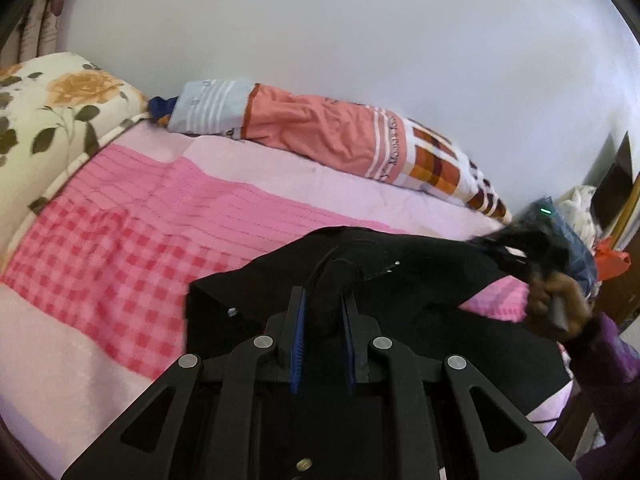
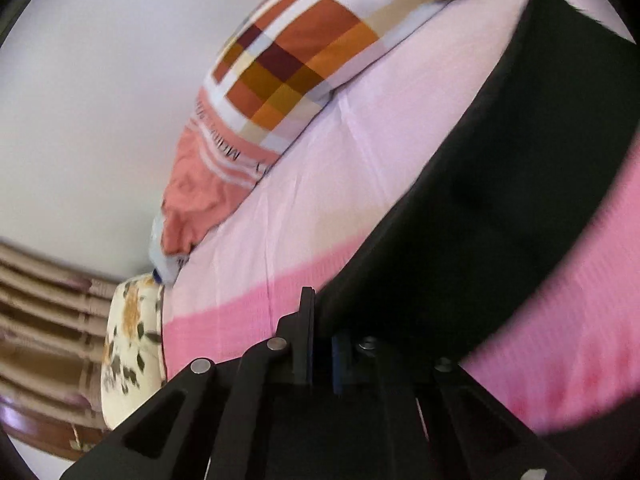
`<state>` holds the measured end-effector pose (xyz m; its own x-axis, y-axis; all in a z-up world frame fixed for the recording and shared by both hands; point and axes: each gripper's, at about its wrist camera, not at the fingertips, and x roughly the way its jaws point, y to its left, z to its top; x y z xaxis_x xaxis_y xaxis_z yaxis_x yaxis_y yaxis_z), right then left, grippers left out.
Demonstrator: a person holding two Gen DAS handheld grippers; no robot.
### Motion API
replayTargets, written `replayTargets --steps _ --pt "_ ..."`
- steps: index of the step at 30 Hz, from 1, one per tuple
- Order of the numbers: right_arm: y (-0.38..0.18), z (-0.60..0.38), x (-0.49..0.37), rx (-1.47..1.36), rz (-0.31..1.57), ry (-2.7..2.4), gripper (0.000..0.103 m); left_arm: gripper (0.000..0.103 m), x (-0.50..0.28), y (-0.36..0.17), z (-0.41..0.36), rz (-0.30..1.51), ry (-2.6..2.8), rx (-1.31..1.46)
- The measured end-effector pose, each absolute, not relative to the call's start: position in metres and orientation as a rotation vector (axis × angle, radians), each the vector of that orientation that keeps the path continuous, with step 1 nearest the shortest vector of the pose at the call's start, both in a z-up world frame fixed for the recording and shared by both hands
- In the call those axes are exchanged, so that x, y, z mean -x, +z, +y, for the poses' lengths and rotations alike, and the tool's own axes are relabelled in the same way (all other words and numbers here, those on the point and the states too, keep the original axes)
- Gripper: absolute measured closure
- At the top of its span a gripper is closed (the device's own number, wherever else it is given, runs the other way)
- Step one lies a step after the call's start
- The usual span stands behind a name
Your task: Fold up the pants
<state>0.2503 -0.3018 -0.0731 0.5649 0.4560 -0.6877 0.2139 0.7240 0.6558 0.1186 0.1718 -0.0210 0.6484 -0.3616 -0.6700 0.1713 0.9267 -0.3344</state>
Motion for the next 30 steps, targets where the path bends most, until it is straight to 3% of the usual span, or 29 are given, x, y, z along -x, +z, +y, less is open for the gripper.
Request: replayTargets --steps 5,11,15,19,21,23,25,30 --pt "-0.075 -0.302 -0.150 -0.795 1.000 0.173 0.096 0.086 -0.096 -0.037 0.191 0.915 -0.266 0.272" --pt "-0.128 -0.293 -0.059 -0.883 1.171 0.151 0.097 0.086 -0.060 -0.059 0.200 0.990 -0.192 0.254" --pt "-0.151 -0.291 -0.040 -0.929 1.216 0.169 0.099 0.085 -0.041 -0.073 0.202 1.035 -0.129 0.211" --pt "-0.154 -0.294 -0.034 -0.968 1.199 0.222 0.093 0.079 -0.027 -0.066 0.194 1.031 -0.014 0.103" --pt "-0.161 -0.302 -0.031 -1.041 1.164 0.246 0.090 0.065 -0.020 -0.053 0.188 0.986 0.078 0.020" --pt "-0.164 -0.315 -0.027 -1.147 1.089 0.244 0.079 0.039 -0.012 -0.039 0.183 0.931 0.135 -0.027" --pt "-0.160 -0.337 -0.023 -1.205 0.978 0.235 0.069 0.021 -0.008 -0.029 0.180 0.903 0.165 -0.047" --pt "-0.157 -0.396 -0.025 -1.322 0.751 0.193 0.063 0.017 -0.005 0.000 0.169 0.821 0.036 0.073"
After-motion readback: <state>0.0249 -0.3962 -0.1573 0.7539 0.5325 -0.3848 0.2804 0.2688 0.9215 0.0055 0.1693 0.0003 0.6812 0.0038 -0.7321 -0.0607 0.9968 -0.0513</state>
